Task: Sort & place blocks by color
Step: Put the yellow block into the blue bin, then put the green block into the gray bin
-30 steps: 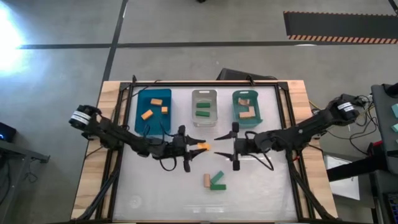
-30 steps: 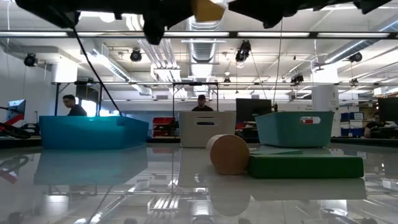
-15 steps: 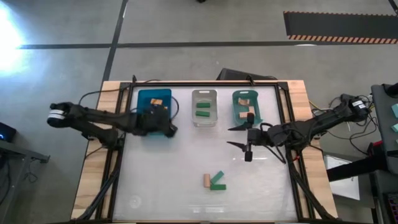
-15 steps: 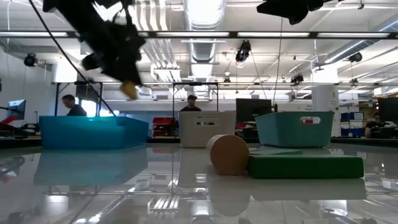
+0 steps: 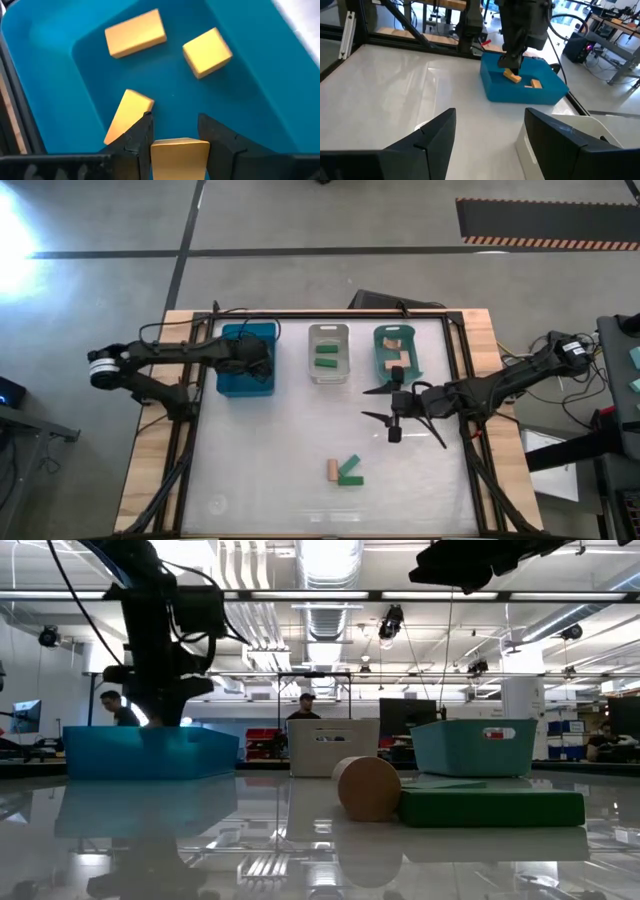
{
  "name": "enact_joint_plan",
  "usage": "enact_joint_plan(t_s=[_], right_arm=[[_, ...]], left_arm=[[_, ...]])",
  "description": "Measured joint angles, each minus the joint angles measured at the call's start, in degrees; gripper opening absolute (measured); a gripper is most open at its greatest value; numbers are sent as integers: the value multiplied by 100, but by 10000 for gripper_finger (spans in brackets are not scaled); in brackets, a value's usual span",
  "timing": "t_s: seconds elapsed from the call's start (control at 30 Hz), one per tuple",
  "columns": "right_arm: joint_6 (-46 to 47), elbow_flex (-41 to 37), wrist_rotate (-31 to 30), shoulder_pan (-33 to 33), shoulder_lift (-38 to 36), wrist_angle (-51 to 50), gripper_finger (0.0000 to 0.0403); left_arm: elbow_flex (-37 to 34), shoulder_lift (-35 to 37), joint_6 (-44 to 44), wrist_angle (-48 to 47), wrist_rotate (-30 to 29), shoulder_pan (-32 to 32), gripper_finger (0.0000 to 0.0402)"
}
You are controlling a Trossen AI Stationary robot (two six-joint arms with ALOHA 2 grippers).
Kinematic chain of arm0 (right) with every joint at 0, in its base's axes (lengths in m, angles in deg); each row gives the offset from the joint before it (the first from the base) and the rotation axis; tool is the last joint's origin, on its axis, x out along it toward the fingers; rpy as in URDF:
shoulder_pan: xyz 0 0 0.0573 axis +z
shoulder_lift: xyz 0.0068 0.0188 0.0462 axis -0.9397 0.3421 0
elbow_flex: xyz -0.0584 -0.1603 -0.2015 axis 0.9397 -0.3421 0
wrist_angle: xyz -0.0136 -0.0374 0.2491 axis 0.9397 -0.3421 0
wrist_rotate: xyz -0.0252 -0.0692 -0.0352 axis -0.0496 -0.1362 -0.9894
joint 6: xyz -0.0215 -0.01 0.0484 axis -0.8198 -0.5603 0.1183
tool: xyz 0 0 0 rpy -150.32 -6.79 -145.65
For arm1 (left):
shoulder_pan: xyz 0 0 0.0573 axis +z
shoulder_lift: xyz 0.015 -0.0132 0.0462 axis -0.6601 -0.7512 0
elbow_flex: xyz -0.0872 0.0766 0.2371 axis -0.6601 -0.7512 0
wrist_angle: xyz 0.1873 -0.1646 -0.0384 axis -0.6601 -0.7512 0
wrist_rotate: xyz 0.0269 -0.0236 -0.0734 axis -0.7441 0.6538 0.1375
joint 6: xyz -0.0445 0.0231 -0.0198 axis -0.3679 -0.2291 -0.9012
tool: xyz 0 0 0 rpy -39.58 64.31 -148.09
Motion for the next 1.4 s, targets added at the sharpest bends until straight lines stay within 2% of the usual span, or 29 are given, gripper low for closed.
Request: enact_joint_plan(t_s=[0.23, 0.5, 0.8, 1.0, 1.23, 1.4], right_arm=[[-2, -2, -2, 0, 54, 3, 226], [35, -2, -4, 0, 54, 3, 226], [647, -2, 0, 0, 61, -51, 226], [1277, -2, 15, 2, 185, -323, 226], [1797, 20, 160, 15, 452, -596, 226], [2030, 452, 544, 18, 779, -1253, 226]], left_arm=[[7, -374, -13, 5, 166, 6, 114], [7, -540, -24, 44, 172, 5, 195], [227, -397, -8, 41, 168, -202, 203], [391, -118, -139, 83, -102, -832, 205], [459, 191, -358, 700, -866, -1986, 205], [494, 313, -352, 1189, -1478, -2756, 205]])
